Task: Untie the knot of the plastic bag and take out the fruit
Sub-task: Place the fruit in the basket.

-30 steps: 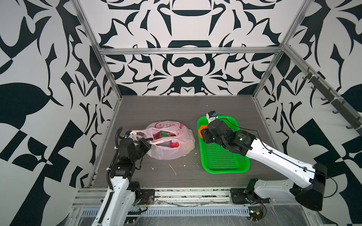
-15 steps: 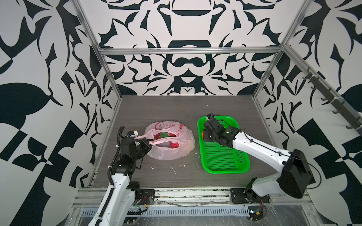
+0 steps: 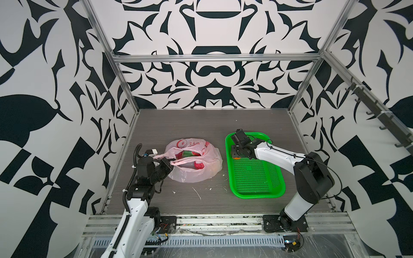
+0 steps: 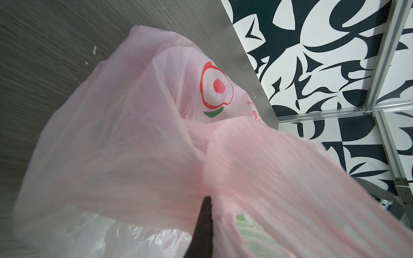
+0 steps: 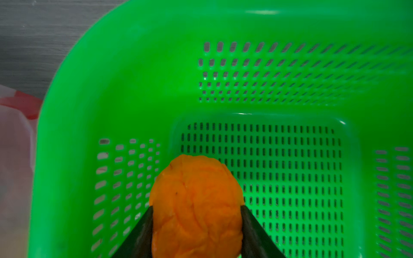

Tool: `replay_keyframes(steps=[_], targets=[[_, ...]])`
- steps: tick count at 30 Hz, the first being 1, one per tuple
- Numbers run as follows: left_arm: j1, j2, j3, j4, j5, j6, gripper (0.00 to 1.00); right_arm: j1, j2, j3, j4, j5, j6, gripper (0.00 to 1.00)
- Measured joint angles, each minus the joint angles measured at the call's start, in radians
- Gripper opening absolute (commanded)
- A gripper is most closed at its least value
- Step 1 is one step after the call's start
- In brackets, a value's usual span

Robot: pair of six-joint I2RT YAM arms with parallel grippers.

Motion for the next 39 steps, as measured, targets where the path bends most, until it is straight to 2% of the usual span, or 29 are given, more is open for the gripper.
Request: replay_keyframes(steps=[9, 20, 33, 39], targets=[[0.0, -0.013, 0.0, -0.011, -0.002, 0.0, 0.0, -0.021, 0.064, 0.042, 0.024, -0.012, -0.012, 0.11], [0.0, -0.021, 0.0, -0.016, -0.002, 0.0, 0.0, -0.027, 0.073, 0.047, 0.038, -0.013, -0.015, 0.2], [0.0, -0.026, 0.0, -0.017, -0.001, 0.0, 0.0, -0.031, 0.073, 0.047, 0.038, -0.013, -0.014, 0.33], [0.0, -0.034, 0.0, -0.018, 0.0, 0.0, 0.0, -0.031, 0.073, 0.047, 0.038, -0.013, -0.014, 0.43]])
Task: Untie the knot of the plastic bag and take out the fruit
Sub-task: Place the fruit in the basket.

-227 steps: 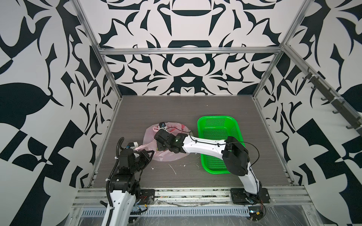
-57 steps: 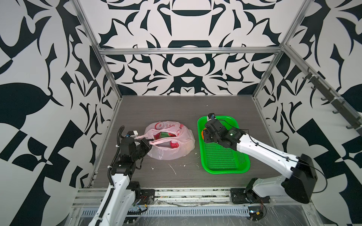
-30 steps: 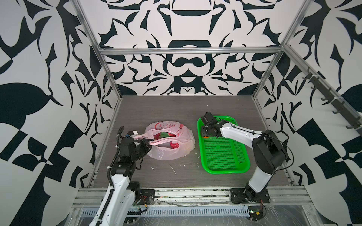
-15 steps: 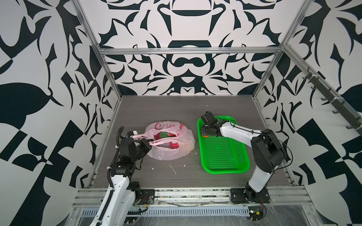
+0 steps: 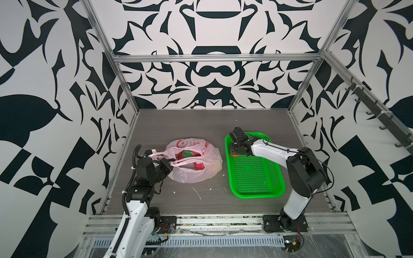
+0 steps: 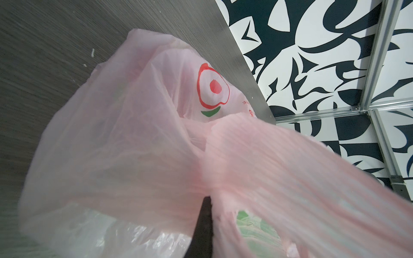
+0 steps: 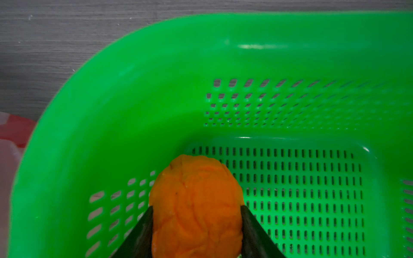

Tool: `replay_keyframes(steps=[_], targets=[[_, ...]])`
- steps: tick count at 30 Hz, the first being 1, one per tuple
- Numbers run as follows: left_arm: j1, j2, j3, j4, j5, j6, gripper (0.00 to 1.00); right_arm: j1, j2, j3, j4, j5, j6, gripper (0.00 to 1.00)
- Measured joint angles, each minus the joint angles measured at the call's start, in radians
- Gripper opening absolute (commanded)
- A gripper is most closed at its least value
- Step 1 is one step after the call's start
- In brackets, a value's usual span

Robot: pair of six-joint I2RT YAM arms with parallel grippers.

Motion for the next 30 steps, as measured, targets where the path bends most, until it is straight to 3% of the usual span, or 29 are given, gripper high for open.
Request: replay_keyframes(steps=[17, 24, 30], targets=[[0.0, 0.0, 0.0, 0.0, 0.0, 0.0, 0.0, 0.0, -0.026, -0.001, -0.04, 0.005, -0.012, 0.72], [0.0, -0.002, 0.0, 0.0, 0.0, 0.0, 0.0, 0.0, -0.095, -0.002, -0.072, 0.014, -0.019, 0.74], [0.0, -0.007, 0.0, 0.0, 0.0, 0.0, 0.0, 0.005, -0.216, -0.026, -0.104, 0.015, -0.017, 0.68]])
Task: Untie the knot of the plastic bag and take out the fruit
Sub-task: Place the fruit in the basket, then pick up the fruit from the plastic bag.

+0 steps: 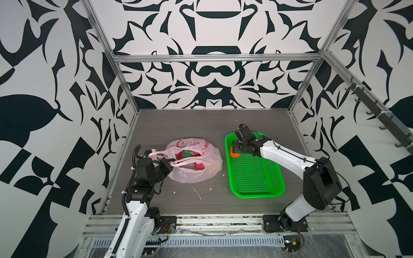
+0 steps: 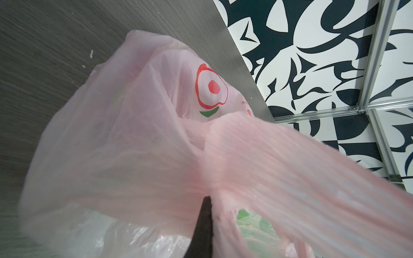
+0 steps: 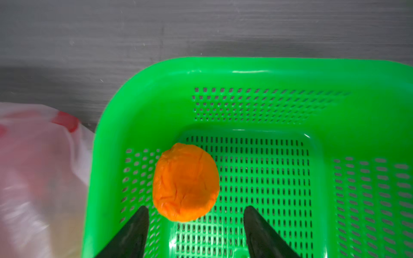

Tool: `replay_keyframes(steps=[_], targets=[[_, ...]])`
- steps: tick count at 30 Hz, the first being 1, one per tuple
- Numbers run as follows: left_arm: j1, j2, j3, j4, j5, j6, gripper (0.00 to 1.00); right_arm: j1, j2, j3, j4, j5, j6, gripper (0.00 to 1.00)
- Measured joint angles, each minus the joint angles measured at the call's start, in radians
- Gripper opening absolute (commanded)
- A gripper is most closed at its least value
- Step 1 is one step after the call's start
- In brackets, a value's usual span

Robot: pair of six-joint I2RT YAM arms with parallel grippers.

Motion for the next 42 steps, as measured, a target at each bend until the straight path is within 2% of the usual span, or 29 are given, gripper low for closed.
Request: replay_keyframes(steps=[4, 8, 17, 24, 33, 38, 42], targets=[[0.0, 0.0, 0.0, 0.0, 0.0, 0.001, 0.0, 0.047, -0.102, 0.002, -0.036, 0.025, 0.004, 0.67], [0.0, 0.0, 0.0, 0.0, -0.002, 0.006, 0.0, 0.181, -0.146, 0.06, -0.097, 0.073, 0.005, 0.64], [0.0, -0.021, 0.0, -0.004, -0.005, 0.013, 0.0, 0.471, -0.113, 0.231, -0.174, 0.151, 0.009, 0.51], [0.0, -0.052, 0.0, -0.019, -0.006, 0.014, 0.0, 0.623, -0.047, 0.261, -0.197, 0.163, 0.069, 0.42], [0.0, -0.105, -0.019, -0.052, -0.005, 0.013, 0.0, 0.738, 0.0, 0.261, -0.216, 0.151, 0.178, 0.34], [0.0, -0.134, -0.043, -0.059, -0.002, 0.006, 0.0, 0.743, 0.045, 0.261, -0.161, 0.137, 0.21, 0.32], [0.0, -0.164, -0.05, -0.072, 0.006, -0.005, 0.0, 0.743, 0.15, 0.301, -0.117, 0.123, 0.216, 0.3]])
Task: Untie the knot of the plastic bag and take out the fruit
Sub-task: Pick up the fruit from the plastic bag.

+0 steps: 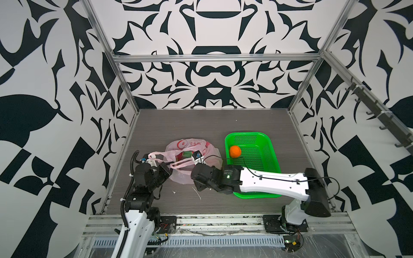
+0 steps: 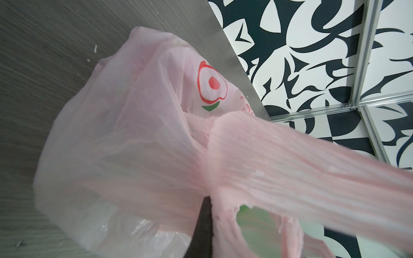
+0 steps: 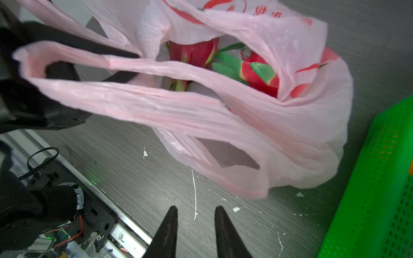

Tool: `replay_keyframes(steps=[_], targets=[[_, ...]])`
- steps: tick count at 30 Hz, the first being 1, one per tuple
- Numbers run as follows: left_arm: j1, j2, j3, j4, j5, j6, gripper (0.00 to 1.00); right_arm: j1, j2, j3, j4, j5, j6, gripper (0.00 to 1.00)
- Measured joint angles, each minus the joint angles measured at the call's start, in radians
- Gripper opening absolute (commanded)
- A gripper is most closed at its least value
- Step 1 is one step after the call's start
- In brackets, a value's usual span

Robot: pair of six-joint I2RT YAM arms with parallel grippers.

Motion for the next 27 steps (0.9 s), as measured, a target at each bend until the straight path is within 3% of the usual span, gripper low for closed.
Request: replay_keyframes(steps=[9, 18, 27], targets=[[0.0, -0.123, -0.044, -0.072, 0.033, -0.02, 0.0, -0.015, 0.216, 0.159, 0.032, -0.007, 0.002, 0.25], [0.0, -0.272, -0.093, -0.188, 0.06, -0.048, 0.0, -0.04, 0.313, 0.29, 0.019, 0.034, 0.012, 0.25], [0.0, -0.347, -0.114, -0.277, 0.077, -0.053, 0.0, -0.074, 0.357, 0.294, -0.045, 0.079, 0.055, 0.26]])
